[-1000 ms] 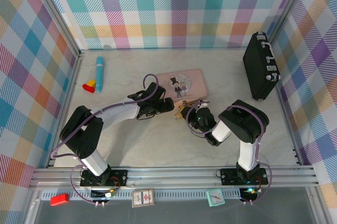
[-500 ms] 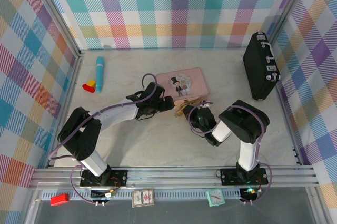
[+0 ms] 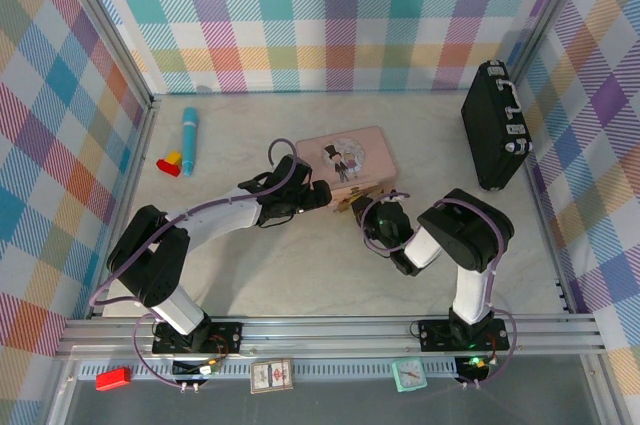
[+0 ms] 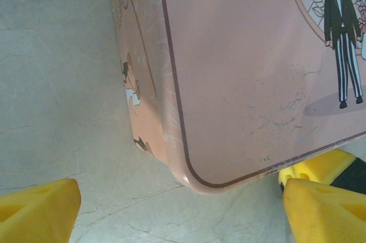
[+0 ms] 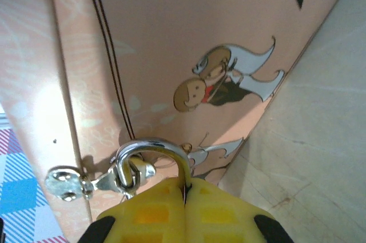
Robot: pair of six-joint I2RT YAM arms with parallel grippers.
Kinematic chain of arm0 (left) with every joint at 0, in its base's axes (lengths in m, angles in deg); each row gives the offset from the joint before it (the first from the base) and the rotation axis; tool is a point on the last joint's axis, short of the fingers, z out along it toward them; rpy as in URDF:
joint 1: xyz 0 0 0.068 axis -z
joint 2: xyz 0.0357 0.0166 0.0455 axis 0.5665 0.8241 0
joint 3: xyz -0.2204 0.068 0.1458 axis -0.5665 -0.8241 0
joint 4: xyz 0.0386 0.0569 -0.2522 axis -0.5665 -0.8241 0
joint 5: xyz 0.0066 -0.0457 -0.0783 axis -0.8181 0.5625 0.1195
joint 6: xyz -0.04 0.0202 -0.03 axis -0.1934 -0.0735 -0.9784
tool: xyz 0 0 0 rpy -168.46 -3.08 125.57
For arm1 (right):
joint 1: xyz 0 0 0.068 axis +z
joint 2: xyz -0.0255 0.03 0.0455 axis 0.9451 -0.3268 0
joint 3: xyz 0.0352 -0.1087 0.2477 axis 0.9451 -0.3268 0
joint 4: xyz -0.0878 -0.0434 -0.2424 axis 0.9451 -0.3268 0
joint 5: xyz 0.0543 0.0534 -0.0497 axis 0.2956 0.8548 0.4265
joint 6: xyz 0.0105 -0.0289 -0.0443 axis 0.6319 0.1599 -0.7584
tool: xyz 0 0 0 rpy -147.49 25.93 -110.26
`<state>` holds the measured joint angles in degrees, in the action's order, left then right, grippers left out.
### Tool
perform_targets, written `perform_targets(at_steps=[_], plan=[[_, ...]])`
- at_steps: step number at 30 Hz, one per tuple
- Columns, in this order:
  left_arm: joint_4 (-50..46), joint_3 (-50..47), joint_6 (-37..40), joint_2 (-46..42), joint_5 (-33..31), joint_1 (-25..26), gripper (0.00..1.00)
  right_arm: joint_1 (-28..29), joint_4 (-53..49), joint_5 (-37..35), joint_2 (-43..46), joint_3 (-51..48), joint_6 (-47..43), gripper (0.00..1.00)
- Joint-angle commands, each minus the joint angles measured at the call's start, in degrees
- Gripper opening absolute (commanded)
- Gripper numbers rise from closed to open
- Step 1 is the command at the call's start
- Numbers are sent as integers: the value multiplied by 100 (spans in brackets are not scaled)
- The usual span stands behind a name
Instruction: Unlock a padlock with a key
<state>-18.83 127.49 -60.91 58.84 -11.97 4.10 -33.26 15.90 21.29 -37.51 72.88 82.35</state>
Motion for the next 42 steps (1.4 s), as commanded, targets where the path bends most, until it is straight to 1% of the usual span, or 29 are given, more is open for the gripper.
perform_targets(at_steps=[1, 3, 10, 14, 25, 31, 35, 37, 41, 42], plan=[[23, -84, 14, -130, -53, 33, 91, -89, 261, -199, 289, -20, 133, 0], [15, -77, 16, -130, -48, 33, 91, -102, 148, -203, 339, -48, 173, 0], [17, -89, 28, -165, -50, 33, 91, -168, 418, -172, 260, -175, 434, 0], [6, -85, 39, -198, -65, 28, 92, -205, 400, -172, 261, -226, 497, 0], [94, -142, 69, -270, -68, 32, 95, -396, 335, -67, 414, -390, 489, 0], [86, -167, 92, -330, -99, 33, 96, -445, 45, -5, 717, -435, 359, 0], [122, -313, 181, -529, -166, 33, 96, -517, -499, 92, 1210, -533, 125, 0], [257, -515, 277, -711, -204, 33, 97, -582, -1028, 236, 1631, -569, -131, 0], [701, -1081, 500, -1319, -177, 32, 98, -737, -2562, 678, 2832, -506, -983, 0], [778, -1235, 551, -1530, -200, 31, 98, -760, -2806, 768, 3109, -500, -1207, 0]])
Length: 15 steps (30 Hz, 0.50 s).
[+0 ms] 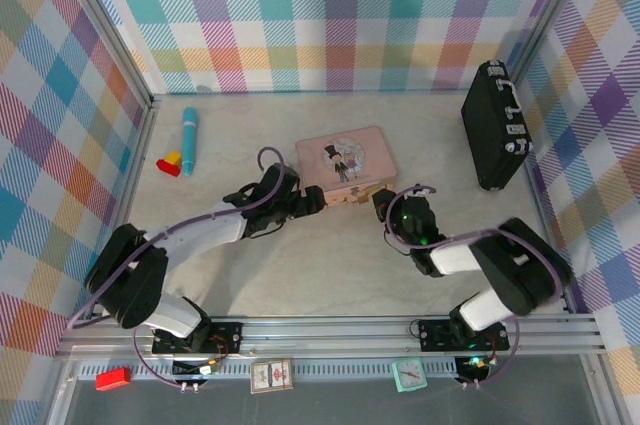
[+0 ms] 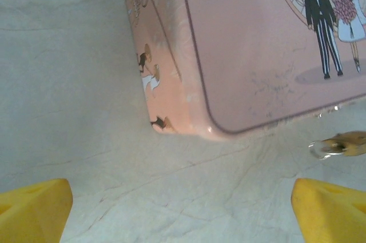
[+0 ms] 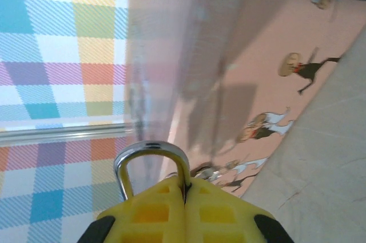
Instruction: Unlock a padlock with a key
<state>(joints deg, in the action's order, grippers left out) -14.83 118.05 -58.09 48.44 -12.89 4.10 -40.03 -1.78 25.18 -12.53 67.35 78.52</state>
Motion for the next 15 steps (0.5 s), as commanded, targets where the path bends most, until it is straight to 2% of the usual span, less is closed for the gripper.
perform_targets(at_steps=[1, 5, 9, 15], plan=[[412, -434, 321, -669, -144, 28, 99, -104, -1403, 436, 961, 60, -1040, 0], [372, -938, 533, -1518, -458, 33, 100, -206, -3614, 679, 2394, 406, -2179, 0], [126, -1337, 805, -2429, -792, 33, 100, -284, -5304, 843, 3549, 777, -3158, 0], [-991, -1658, 1026, -4011, -1686, 33, 100, -295, -7574, 1283, 4053, 1871, -4242, 0]])
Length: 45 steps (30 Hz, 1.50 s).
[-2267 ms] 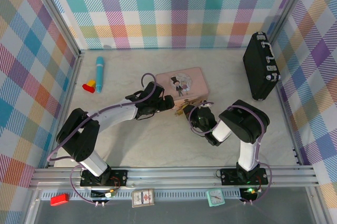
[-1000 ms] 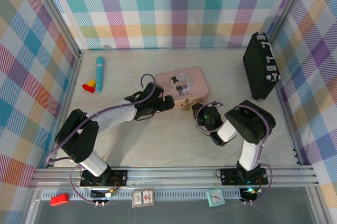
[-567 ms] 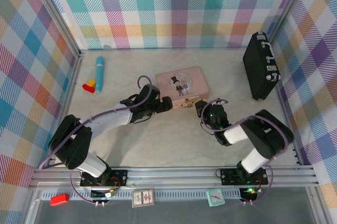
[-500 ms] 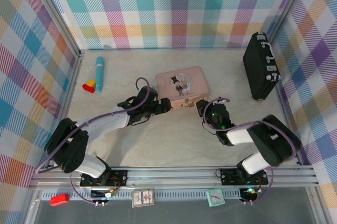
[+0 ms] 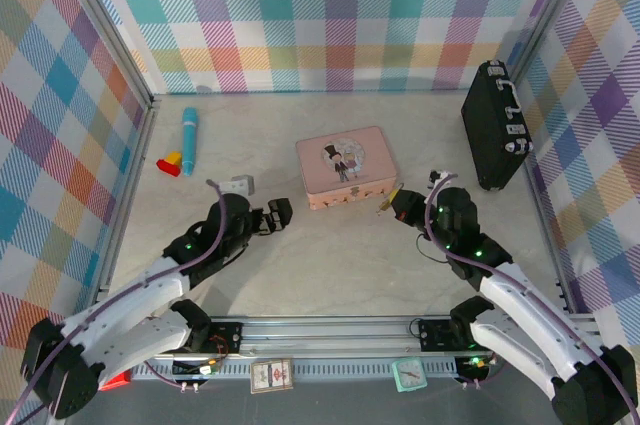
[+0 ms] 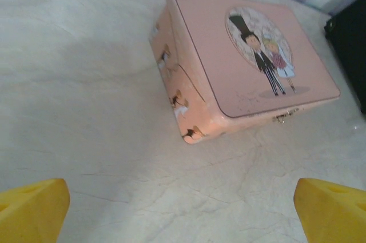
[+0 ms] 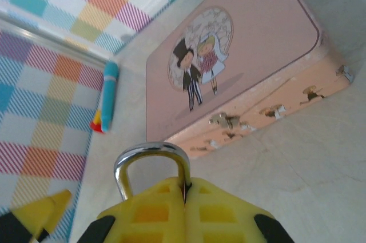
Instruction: Unlock a padlock with a key
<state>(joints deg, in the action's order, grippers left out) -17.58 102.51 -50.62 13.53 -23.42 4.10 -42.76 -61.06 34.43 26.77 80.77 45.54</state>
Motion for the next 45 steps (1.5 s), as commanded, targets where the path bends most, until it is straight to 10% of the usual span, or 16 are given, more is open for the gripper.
perform_targets(at_steps=[1, 15, 45], plan=[[-873, -118, 311, -716, -713, 31, 100, -21, -1902, 389, 150, 651, -1029, 0], [-1239, -608, 489, -1831, -370, 40, 100, -21, -4495, -454, -155, 1692, -1350, 0], [-1175, -830, 749, -2009, -78, 41, 100, -14, -3647, -317, -3008, 1519, -1517, 0]])
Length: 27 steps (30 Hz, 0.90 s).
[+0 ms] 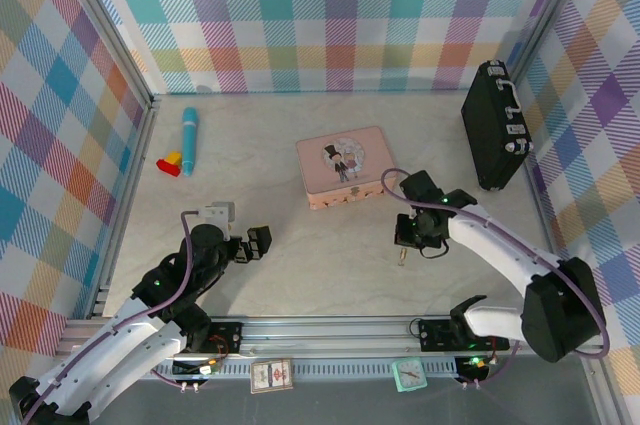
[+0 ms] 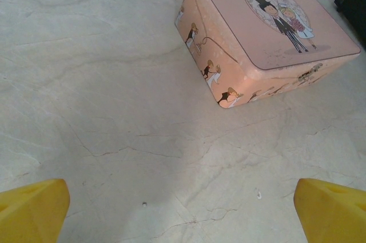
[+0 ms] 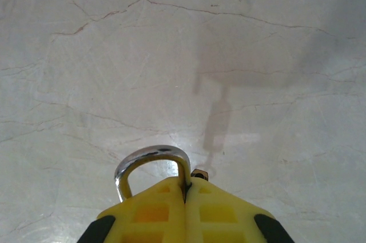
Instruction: Unlock a padlock with a key
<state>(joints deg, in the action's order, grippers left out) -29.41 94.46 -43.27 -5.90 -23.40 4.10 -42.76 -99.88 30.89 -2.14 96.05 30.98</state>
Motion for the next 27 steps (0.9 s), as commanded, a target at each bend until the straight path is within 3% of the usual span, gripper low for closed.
perform_targets(at_steps=[1, 27], plan=[[4, -24, 5, -63, -91, 40, 100, -13, 279, 50, -154, -34, -60, 0], [131, -74, -143, 32, -222, 41, 100, 154, 1343, 442, -1738, 197, -171, 0]])
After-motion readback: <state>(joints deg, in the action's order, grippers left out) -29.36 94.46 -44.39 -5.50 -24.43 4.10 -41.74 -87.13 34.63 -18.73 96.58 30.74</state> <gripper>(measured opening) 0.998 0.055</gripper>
